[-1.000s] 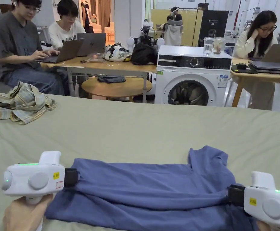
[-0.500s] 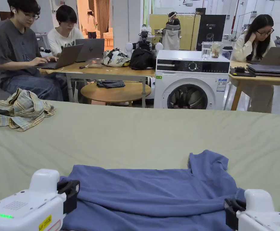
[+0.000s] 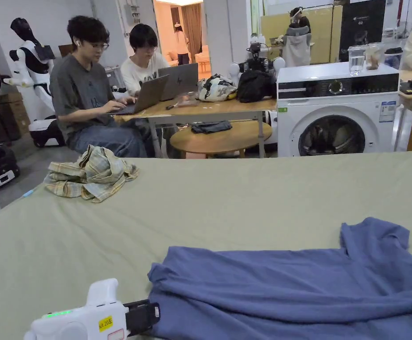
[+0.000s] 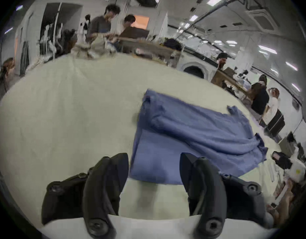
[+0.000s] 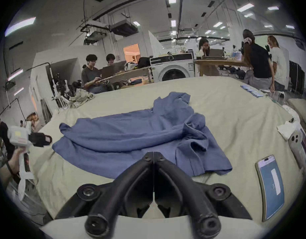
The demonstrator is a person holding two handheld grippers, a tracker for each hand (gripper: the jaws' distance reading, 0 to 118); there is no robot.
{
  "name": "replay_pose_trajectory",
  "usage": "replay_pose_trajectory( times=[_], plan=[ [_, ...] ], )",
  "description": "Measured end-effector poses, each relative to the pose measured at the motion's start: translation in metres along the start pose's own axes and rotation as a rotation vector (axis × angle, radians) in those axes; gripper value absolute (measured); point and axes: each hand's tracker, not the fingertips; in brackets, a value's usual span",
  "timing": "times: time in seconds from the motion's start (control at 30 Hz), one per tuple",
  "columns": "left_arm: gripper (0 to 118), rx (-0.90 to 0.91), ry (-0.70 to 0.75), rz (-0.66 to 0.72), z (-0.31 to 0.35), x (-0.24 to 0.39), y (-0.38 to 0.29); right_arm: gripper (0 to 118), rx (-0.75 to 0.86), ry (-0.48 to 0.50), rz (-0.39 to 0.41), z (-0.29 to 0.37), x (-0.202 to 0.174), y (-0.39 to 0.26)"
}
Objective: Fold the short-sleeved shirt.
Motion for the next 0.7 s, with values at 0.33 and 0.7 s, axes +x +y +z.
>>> replay_pose_trajectory(
  times=[0.33, 0.7],
  plan=[
    [3, -0.120, 0.114, -0.251, -0.035, 0.045, -0.001, 0, -0.036, -0.137, -0.053, -0.002, 0.038, 0.001],
    [3, -0.146, 0.082, -0.213, -0.033, 0.044, -0.005, 10, -0.261, -0.109, -0.214, -0.075, 0.067, 0.015]
  ],
)
